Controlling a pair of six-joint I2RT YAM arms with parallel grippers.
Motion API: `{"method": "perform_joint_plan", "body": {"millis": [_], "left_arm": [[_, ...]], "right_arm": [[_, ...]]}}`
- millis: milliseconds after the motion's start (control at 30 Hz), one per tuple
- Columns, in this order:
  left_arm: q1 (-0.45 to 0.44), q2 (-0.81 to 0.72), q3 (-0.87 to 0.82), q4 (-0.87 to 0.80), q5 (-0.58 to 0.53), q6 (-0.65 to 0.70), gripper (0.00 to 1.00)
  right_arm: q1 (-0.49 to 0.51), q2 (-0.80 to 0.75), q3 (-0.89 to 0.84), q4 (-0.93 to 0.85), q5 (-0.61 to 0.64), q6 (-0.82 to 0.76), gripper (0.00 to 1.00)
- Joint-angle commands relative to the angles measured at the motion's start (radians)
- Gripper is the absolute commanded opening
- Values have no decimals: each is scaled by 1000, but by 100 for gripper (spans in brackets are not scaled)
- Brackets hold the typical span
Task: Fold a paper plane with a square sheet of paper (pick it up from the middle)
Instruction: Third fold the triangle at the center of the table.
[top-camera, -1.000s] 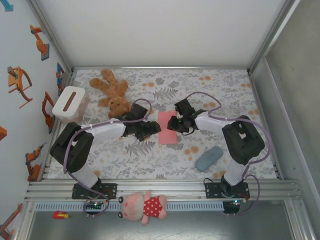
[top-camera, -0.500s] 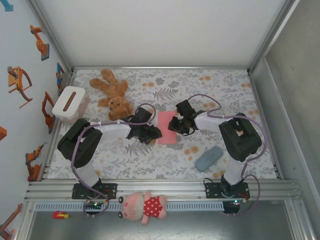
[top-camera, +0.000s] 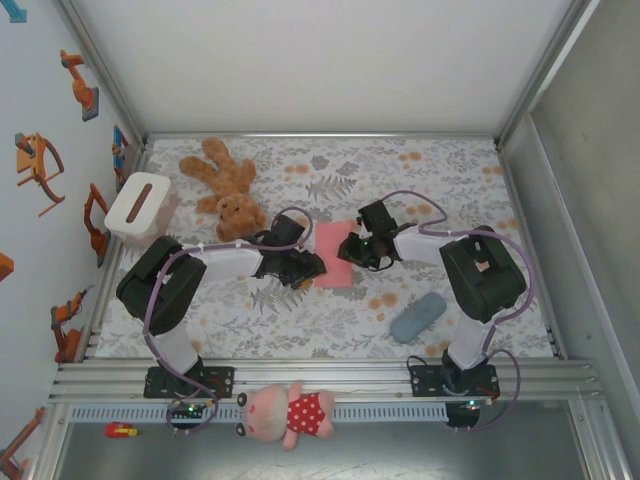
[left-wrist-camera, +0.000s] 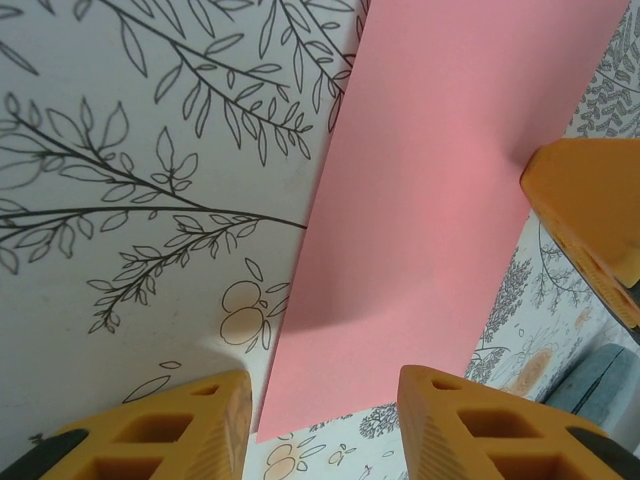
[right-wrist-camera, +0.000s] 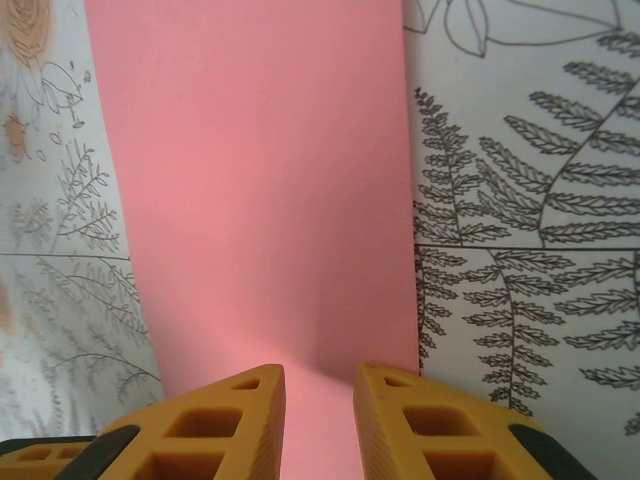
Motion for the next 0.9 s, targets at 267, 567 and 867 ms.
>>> {"method": "perform_joint_plan", "body": {"millis": [267,567,867], "left_arm": [[-7,35,-2,11,52,-3,43],[29,23,-10,166,135,-45,40],[91,63,-23,248,222,-77,38]], "right_arm": [[-46,61,-61,24,-105,47,26],[-51,59,-71,19,-93,42,26],[-52,48,-73,14,-85,36,26]]}}
